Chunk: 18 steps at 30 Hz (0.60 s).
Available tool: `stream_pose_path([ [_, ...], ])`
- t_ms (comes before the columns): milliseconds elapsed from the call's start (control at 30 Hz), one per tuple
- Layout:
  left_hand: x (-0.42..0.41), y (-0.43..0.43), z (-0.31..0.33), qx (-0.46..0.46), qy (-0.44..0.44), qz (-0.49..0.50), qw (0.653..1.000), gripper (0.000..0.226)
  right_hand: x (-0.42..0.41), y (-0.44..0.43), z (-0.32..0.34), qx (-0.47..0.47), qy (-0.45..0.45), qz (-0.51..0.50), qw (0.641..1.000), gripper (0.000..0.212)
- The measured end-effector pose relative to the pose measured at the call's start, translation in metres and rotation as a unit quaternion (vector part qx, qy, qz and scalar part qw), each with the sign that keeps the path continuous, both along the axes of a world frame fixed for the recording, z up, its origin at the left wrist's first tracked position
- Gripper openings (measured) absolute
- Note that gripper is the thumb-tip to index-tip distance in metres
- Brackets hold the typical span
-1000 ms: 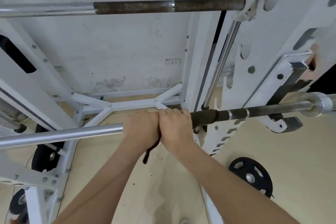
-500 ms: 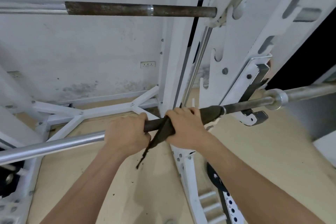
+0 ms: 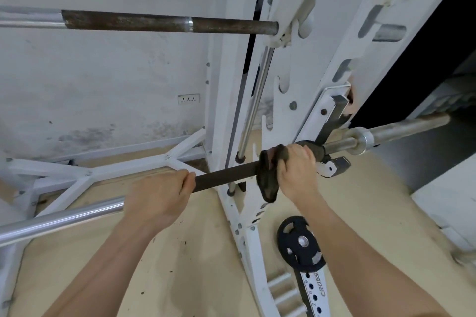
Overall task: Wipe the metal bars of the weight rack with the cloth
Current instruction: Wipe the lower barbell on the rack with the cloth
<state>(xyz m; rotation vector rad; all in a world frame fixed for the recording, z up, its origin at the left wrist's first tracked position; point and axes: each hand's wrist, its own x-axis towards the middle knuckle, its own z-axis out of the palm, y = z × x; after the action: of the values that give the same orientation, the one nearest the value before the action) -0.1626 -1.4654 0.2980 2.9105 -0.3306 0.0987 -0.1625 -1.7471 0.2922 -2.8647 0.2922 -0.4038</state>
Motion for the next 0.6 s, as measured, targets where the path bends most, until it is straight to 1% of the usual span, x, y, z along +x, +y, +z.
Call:
stream_pose_path([
  [33, 0.0, -0.002, -0.001, 0.01, 0.001, 0.007, 1.0, 0.046, 0.001, 0.022, -0.001, 0.013, -0.01, -0.038, 0.999, 0.037],
  [67, 0.0, -0.004, -0.001, 0.018, 0.002, 0.015, 1.0, 0.048, 0.0, 0.048, -0.003, 0.02, -0.012, -0.047, 0.999, 0.035],
  [100, 0.003, -0.006, 0.0, 0.027, 0.01, 0.027, 0.999, 0.051, -0.003, 0.075, -0.006, 0.023, -0.014, -0.02, 0.999, 0.032],
  [167, 0.011, -0.01, 0.004, 0.044, 0.049, 0.045, 0.997, 0.056, -0.013, 0.114, -0.009, 0.029, -0.035, 0.086, 0.995, 0.027],
  [200, 0.015, -0.012, 0.006, 0.045, 0.073, 0.037, 0.996, 0.056, -0.015, 0.12, -0.005, 0.026, -0.042, 0.138, 0.989, 0.027],
  [233, 0.021, -0.012, 0.009, 0.034, 0.111, 0.025, 0.993, 0.057, -0.011, 0.115, 0.002, 0.011, -0.026, 0.182, 0.983, 0.026],
  [267, 0.026, -0.012, 0.012, 0.006, 0.169, 0.017, 0.985, 0.062, -0.005, 0.103, 0.01, -0.012, 0.009, 0.217, 0.976, 0.027],
  [300, 0.03, -0.012, 0.015, -0.039, 0.246, 0.015, 0.968, 0.067, 0.002, 0.089, 0.017, -0.034, 0.059, 0.239, 0.969, 0.031],
  [333, 0.035, -0.011, 0.019, -0.086, 0.32, 0.019, 0.943, 0.07, 0.011, 0.072, 0.023, -0.051, 0.119, 0.234, 0.963, 0.035],
  [367, 0.037, -0.011, 0.022, -0.118, 0.368, 0.023, 0.922, 0.072, 0.021, 0.053, 0.029, -0.06, 0.182, 0.208, 0.959, 0.04],
  [400, 0.037, -0.01, 0.023, -0.126, 0.38, 0.024, 0.916, 0.072, 0.031, 0.036, 0.035, -0.061, 0.237, 0.174, 0.954, 0.044],
  [433, 0.036, -0.01, 0.025, -0.11, 0.364, 0.018, 0.925, 0.069, 0.04, 0.024, 0.04, -0.059, 0.278, 0.152, 0.947, 0.048],
  [467, 0.035, -0.011, 0.023, -0.071, 0.317, 0.003, 0.946, 0.063, 0.049, 0.017, 0.044, -0.048, 0.314, 0.149, 0.936, 0.049],
  [533, 0.024, -0.016, 0.022, 0.004, 0.174, 0.005, 0.985, 0.039, 0.06, 0.021, 0.05, -0.012, 0.384, 0.178, 0.906, 0.046],
  [567, 0.016, -0.019, 0.02, 0.026, 0.104, 0.014, 0.994, 0.035, 0.061, 0.031, 0.052, 0.001, 0.408, 0.197, 0.892, 0.044],
  [600, 0.009, -0.021, 0.016, 0.037, 0.047, 0.032, 0.998, 0.039, 0.061, 0.044, 0.052, 0.009, 0.421, 0.219, 0.88, 0.041],
])
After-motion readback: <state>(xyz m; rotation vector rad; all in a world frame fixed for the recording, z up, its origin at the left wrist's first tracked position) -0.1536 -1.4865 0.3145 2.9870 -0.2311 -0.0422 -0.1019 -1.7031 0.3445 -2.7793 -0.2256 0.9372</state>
